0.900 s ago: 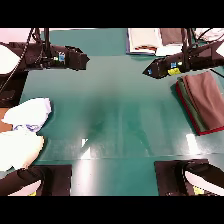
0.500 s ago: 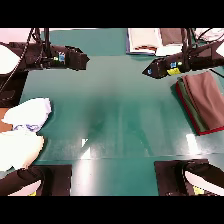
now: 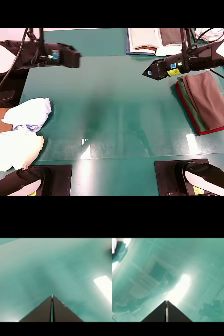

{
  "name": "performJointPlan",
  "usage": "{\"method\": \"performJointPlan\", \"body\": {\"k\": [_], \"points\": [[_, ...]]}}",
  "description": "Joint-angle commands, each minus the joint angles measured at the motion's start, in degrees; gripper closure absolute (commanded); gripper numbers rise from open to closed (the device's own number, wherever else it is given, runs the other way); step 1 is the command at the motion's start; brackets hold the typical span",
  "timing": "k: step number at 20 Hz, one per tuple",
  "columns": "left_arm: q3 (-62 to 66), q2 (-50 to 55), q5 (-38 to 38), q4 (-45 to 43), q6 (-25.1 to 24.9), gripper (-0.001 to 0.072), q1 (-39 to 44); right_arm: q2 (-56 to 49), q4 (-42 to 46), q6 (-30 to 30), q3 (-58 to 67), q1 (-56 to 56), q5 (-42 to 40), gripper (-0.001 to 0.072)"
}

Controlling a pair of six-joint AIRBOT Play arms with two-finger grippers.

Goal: Fold the shirts.

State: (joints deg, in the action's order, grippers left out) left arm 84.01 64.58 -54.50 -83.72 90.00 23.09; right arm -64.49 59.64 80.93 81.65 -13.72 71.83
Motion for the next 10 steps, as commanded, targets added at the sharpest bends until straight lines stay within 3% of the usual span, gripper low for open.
{"method": "performJointPlan", "body": {"k": [1, 2, 3, 6, 10], "points": [[-3.3, 0.0, -12.0, -16.2, 2.6, 0.0537, -8.7, 0.0, 0.0, 0.0, 0.0, 0.0, 1.1, 0.0693], [-6.3, 0.0, -12.9, -16.8, 2.6, 0.0173, -12.8, 0.0, 0.0, 0.0, 0.0, 0.0, 1.1, 0.0692], [-9.4, 0.0, -12.8, -16.8, 3.3, -0.0013, -16.4, 0.0, 0.0, 0.0, 0.0, 0.0, 1.1, 0.0693], [-20.7, 0.0, -7.9, -16.6, 4.3, -0.0011, -24.2, 0.0, 0.0, 0.0, 0.0, 0.0, 1.1, 0.0693], [-33.4, 0.7, 3.0, -16.3, 4.8, -0.0011, -28.7, 0.0, 0.0, 0.0, 0.0, 0.0, 0.7, 0.0693]]}}
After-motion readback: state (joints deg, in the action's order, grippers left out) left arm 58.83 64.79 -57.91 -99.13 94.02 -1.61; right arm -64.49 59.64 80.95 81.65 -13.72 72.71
